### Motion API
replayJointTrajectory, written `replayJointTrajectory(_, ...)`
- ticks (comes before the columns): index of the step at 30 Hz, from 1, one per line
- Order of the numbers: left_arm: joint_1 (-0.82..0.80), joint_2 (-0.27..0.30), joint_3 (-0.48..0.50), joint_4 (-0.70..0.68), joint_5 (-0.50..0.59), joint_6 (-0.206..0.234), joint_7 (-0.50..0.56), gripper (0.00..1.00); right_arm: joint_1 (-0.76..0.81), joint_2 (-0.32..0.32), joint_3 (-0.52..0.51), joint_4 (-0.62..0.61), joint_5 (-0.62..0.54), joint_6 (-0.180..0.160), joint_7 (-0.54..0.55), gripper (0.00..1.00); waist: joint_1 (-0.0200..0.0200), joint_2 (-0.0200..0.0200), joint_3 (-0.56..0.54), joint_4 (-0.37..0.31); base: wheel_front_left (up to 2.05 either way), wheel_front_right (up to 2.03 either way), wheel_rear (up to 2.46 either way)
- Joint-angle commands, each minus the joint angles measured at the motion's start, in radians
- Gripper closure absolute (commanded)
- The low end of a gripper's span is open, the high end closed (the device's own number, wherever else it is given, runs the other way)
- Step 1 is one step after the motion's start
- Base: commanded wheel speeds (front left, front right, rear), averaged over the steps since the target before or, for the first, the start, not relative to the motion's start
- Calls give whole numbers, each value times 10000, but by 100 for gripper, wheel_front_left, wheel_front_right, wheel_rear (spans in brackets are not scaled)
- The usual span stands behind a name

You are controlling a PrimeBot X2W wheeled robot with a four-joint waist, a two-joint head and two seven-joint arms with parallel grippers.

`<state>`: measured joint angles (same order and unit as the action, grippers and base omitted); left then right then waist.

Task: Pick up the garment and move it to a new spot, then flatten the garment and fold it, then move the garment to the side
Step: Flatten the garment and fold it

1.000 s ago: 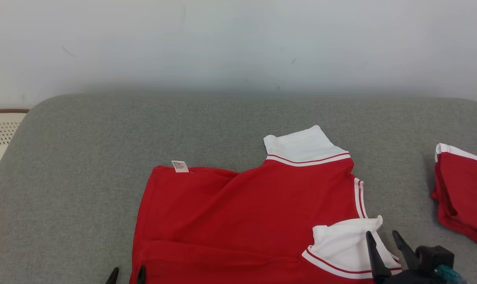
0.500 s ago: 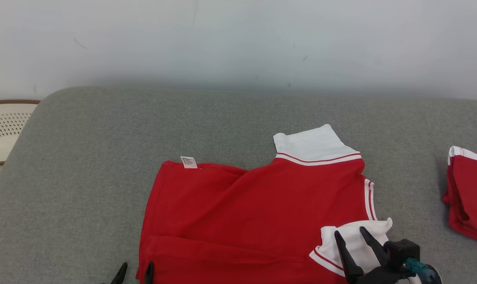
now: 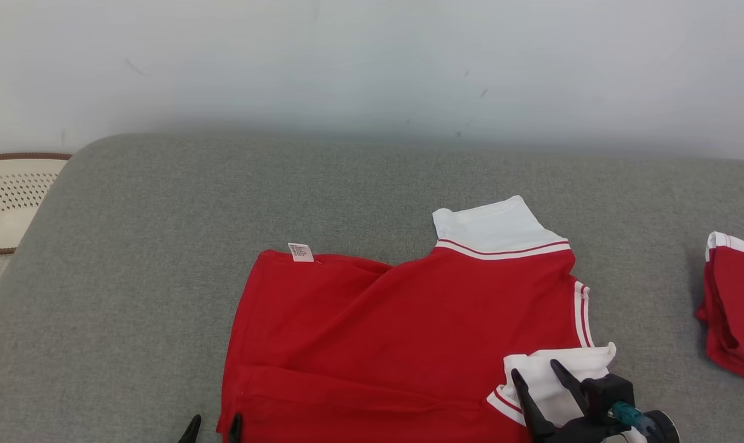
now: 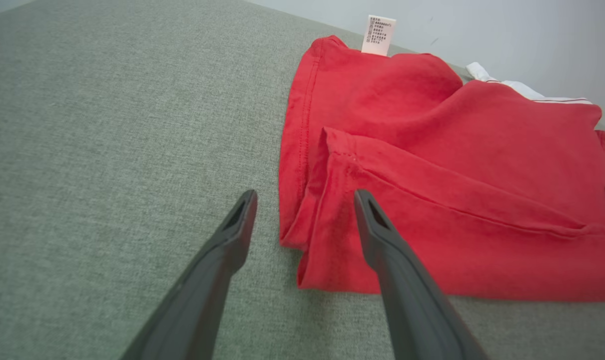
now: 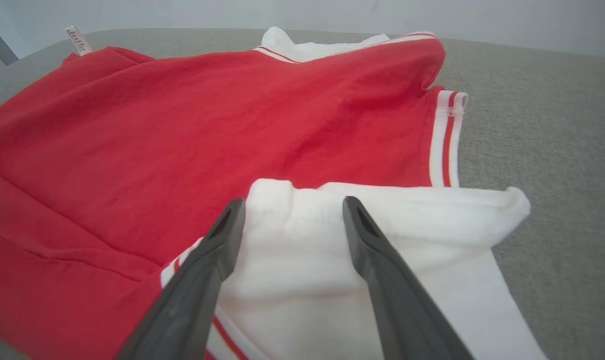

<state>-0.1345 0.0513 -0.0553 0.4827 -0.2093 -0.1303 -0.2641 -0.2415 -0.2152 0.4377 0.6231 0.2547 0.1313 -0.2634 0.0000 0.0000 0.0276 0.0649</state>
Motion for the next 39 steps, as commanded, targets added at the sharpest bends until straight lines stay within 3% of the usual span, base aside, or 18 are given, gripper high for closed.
replayJointTrajectory(1, 89, -1, -8, 28, -68, -2, -10, 0, -86, 48, 37, 66, -150, -11, 3, 4, 0, 0, 22, 3, 0, 0, 0)
replayJointTrajectory(2, 70, -1, -22, 20, -78, -2, -10, 0, -159, 109, 35, 122, -196, -11, 3, 11, 0, 0, 38, 6, 0, 0, 0)
replayJointTrajectory(3, 53, -2, -37, 11, -80, -2, -10, 0, -203, 168, 24, 190, -261, -11, 3, 25, 0, 0, 55, 10, 0, 0, 0)
replayJointTrajectory(4, 35, -2, -47, 9, -95, -2, -10, 0, -233, 197, 44, 274, -320, -11, 5, 52, 0, 0, 71, 17, 0, 0, 0)
replayJointTrajectory(8, -32, -4, -104, 16, -169, -1, -10, 0, -461, 307, 78, 579, -477, -11, 3, 100, 0, 0, 131, 57, 0, 0, 0)
replayJointTrajectory(24, -166, -3, -244, 33, -284, -3, -10, 0, -939, 484, 149, 601, -429, -11, 5, 100, 0, 0, 259, 170, 0, 0, 0)
replayJointTrajectory(25, -173, -3, -261, 42, -290, -3, -10, 0, -944, 490, 147, 679, -370, -11, 3, 56, 0, 0, 255, 176, 0, 0, 0)
replayJointTrajectory(26, -184, -5, -276, 34, -286, -1, -10, 0, -987, 489, 142, 701, -341, -11, 3, 0, 0, 0, 249, 181, 0, 0, 0)
replayJointTrajectory(39, -489, -7, 222, -419, 306, -3, -8, 0, -948, 162, -935, -250, -411, -11, 3, 0, 0, 0, 133, -208, 0, 0, 0)
